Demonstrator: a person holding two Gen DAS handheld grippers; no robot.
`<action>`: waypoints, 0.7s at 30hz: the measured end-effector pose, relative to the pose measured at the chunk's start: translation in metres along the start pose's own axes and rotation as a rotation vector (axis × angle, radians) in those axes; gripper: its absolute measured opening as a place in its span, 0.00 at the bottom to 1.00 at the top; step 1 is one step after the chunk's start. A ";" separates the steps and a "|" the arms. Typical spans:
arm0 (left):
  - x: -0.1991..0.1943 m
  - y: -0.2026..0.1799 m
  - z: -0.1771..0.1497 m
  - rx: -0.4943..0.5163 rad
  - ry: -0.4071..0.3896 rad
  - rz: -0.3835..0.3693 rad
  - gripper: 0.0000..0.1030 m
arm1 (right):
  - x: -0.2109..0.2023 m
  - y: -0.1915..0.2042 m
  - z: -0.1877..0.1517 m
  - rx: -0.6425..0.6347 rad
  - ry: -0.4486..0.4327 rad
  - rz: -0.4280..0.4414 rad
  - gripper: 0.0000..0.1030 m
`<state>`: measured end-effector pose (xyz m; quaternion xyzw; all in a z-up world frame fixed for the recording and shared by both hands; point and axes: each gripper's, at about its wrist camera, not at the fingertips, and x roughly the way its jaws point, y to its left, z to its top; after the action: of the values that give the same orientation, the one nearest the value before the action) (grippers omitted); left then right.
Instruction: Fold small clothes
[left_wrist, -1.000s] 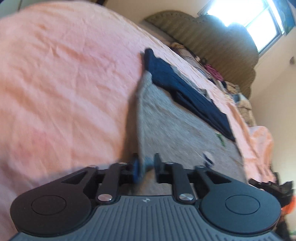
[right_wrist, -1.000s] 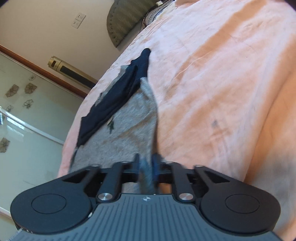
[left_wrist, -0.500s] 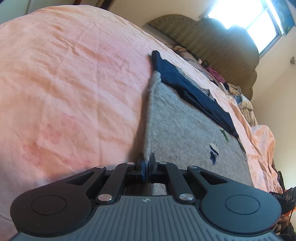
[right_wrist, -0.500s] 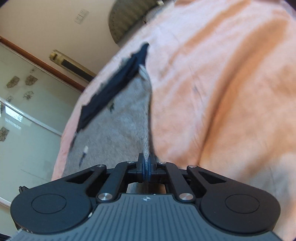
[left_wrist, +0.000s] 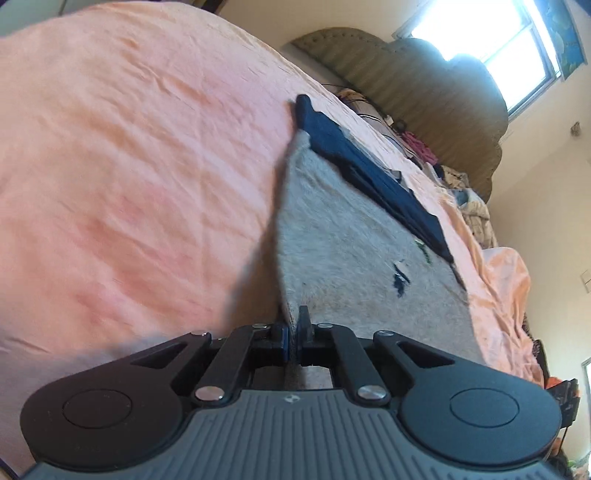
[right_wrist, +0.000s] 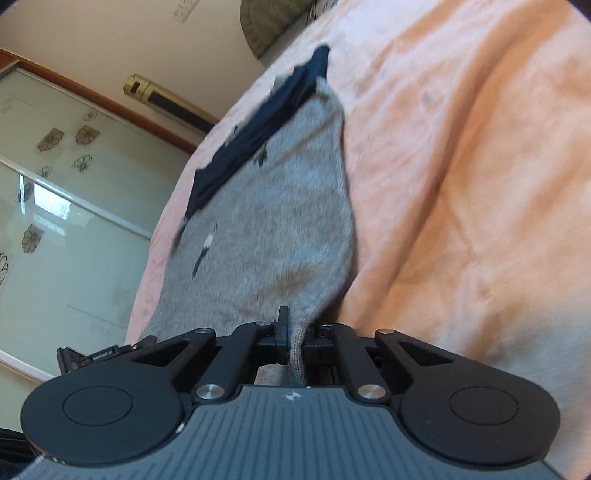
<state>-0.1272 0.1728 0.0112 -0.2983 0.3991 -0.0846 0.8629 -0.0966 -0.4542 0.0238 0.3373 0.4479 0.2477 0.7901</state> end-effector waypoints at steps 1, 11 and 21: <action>0.001 0.005 -0.001 0.001 0.015 0.011 0.03 | 0.001 -0.005 -0.002 0.003 0.020 -0.026 0.09; -0.010 0.001 -0.039 -0.085 0.090 -0.211 0.62 | -0.004 0.004 -0.031 0.058 0.083 0.099 0.57; -0.021 0.002 -0.034 0.045 0.091 -0.012 0.04 | -0.023 0.007 -0.033 -0.014 0.092 -0.038 0.11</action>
<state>-0.1664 0.1668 0.0063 -0.2768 0.4341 -0.1122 0.8499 -0.1372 -0.4555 0.0293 0.3114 0.4885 0.2511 0.7755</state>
